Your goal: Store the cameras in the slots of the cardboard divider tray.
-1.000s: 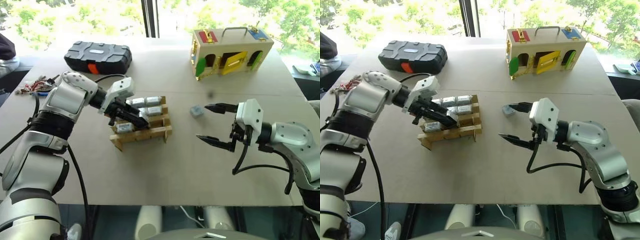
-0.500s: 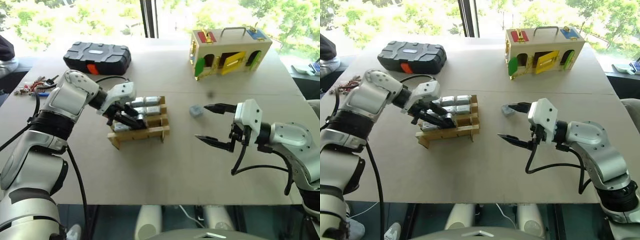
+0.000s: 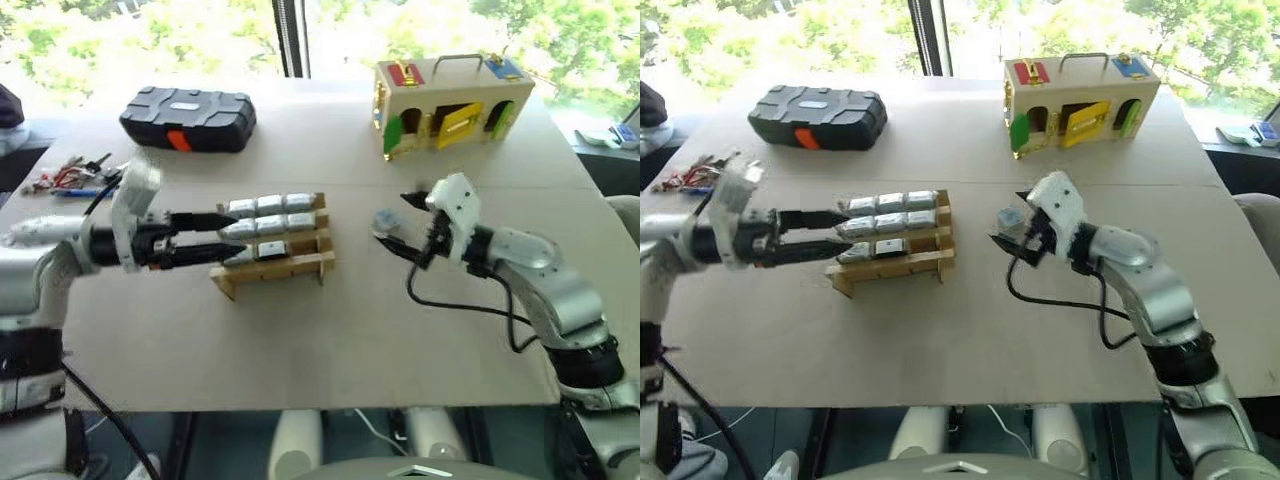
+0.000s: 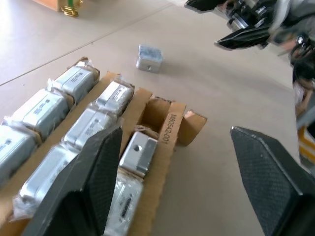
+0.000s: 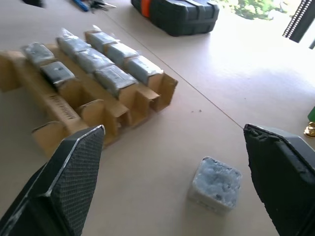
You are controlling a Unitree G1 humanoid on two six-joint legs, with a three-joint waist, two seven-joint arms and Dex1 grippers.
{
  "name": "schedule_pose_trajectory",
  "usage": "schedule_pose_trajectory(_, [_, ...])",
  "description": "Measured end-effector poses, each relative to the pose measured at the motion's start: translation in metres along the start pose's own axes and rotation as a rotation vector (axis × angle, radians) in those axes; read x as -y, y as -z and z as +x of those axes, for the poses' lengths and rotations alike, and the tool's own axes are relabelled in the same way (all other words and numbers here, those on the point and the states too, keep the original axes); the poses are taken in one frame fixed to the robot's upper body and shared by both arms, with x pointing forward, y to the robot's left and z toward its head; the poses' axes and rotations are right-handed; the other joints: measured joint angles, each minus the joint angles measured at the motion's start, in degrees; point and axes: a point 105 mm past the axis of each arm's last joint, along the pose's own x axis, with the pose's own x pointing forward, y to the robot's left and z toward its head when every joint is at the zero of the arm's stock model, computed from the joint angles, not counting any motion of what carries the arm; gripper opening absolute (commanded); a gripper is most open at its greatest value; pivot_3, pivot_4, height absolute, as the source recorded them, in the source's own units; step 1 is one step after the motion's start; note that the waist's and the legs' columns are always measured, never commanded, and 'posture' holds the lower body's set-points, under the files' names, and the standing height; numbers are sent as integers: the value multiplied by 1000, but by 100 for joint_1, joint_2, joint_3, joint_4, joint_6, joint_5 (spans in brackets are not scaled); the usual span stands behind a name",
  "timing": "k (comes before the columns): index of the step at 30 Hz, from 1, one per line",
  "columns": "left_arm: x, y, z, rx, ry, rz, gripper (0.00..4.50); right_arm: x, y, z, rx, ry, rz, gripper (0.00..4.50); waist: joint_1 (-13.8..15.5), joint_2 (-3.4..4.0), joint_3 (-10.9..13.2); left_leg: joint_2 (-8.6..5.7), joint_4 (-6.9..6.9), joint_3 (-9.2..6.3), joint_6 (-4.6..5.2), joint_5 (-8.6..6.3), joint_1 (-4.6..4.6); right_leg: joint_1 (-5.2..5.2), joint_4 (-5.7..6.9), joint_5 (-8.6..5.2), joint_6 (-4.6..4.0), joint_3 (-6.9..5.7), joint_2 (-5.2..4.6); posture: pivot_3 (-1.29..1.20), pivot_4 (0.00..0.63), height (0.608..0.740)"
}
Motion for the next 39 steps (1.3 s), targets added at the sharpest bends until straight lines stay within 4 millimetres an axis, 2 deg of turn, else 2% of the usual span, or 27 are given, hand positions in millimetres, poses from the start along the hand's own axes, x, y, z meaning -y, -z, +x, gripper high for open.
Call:
schedule_pose_trajectory(3, [19,8,-13,58,-38,16,3615,7,8,27,-36,75,23,4500,-10,4,-1,-9,-5,10,0,-1,2,3,-4,2,-2,8,-14,0,150,740])
schedule_pose_trajectory(7, [25,35,-26,80,-122,-49,3615,15,28,42,-116,146,63,4500,31,-1,-3,-8,-9,6,-1,-1,2,3,-9,3,-6,0,-15,0,150,740])
schedule_pose_trajectory(10, [33,45,-31,90,-154,-57,3615,20,51,44,-196,175,87,4500,75,-1,-4,-7,-12,8,-1,-1,4,4,-10,5,-10,1,-17,0,150,740])
schedule_pose_trajectory(13, [41,53,-34,90,-166,-55,3615,25,64,43,-246,204,93,4500,70,1,-3,-6,-15,9,-2,-1,7,2,-11,8,-16,1,-18,0,150,740])
schedule_pose_trajectory(17, [48,58,-34,91,-159,-59,3615,30,66,39,-249,225,102,4500,65,1,-3,-5,-18,9,-2,-1,8,2,-12,8,-16,0,-17,0,150,740])
schedule_pose_trajectory(22, [51,55,-34,116,-158,-16,3615,31,78,38,-289,231,142,4500,63,2,-3,-5,-18,11,-1,-1,9,2,-12,8,-17,1,-16,0,150,740])
schedule_pose_trajectory(23, [51,54,-34,122,-155,-3,3709,31,79,38,-288,233,155,3966,61,1,-4,-5,-18,12,-2,-1,9,2,-12,8,-17,1,-16,0,150,740])
schedule_pose_trajectory(24, [51,52,-34,128,-151,10,3709,32,80,38,-286,235,173,3669,60,1,-4,-5,-18,12,-2,-1,9,2,-12,8,-17,1,-16,0,150,740])
schedule_pose_trajectory(27, [53,50,-34,141,-137,32,3709,31,80,39,-279,234,191,2150,62,2,-4,-5,-18,12,-2,-1,9,2,-13,8,-17,1,-16,0,150,740])
schedule_pose_trajectory(28, [54,49,-34,146,-132,40,3709,31,80,39,-280,236,192,1960,65,1,-6,-5,-18,12,-1,-1,10,3,-13,8,-17,0,-16,0,150,740])
schedule_pose_trajectory(31, [54,45,-32,163,-117,52,3709,32,81,38,-280,237,190,1975,72,2,-5,-5,-18,11,-2,-1,9,3,-13,8,-17,0,-17,0,150,740])
schedule_pose_trajectory(35, [56,35,-20,199,-92,56,3709,35,77,18,-238,225,79,1975,105,5,-3,-9,-18,12,-1,-2,3,3,-21,8,-16,2,-20,0,150,740])
schedule_pose_trajectory(37, [53,28,-10,224,-100,15,3709,31,64,6,-183,174,-40,1975,111,9,-1,-10,-18,11,-1,-2,2,3,-21,7,-14,2,-19,0,150,740])
schedule_pose_trajectory(39, [53,20,9,230,-85,-81,3709,17,37,-3,-91,82,-181,1975,87,9,-1,-6,-18,9,-1,-1,6,4,-17,8,-11,4,-12,0,150,740])
